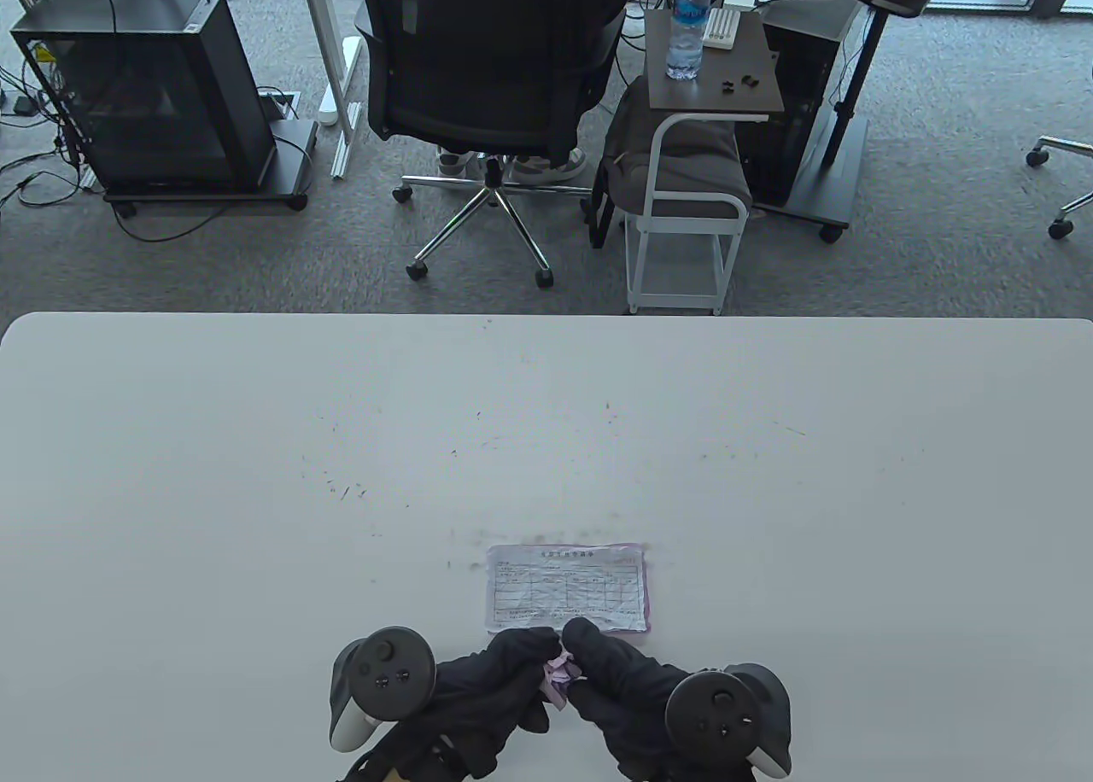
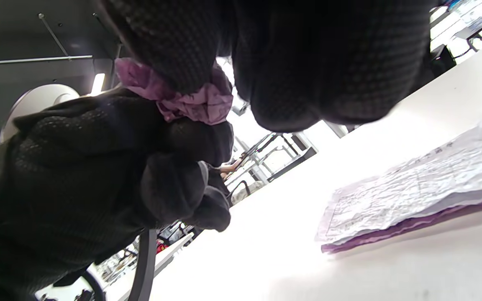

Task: Flatten crumpled invoices and stack

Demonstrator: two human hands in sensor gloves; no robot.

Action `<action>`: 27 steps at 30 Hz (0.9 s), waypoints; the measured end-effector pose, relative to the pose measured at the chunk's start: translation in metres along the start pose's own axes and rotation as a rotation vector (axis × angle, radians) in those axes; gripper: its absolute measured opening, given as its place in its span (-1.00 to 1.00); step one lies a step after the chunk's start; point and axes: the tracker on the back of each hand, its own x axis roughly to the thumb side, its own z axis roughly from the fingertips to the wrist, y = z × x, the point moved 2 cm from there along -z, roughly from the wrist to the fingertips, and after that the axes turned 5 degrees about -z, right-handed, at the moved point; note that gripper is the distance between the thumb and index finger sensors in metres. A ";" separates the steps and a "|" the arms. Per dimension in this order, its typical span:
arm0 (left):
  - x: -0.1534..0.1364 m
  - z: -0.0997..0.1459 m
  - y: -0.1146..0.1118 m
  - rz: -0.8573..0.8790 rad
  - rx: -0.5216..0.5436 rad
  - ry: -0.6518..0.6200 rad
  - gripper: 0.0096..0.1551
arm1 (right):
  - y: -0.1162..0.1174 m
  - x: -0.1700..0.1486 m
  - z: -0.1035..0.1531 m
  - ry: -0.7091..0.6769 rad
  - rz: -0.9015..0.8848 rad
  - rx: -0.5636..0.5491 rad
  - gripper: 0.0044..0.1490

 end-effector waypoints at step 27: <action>0.011 -0.001 -0.004 -0.111 0.067 -0.094 -0.33 | -0.003 0.001 0.002 0.014 0.007 -0.126 -0.36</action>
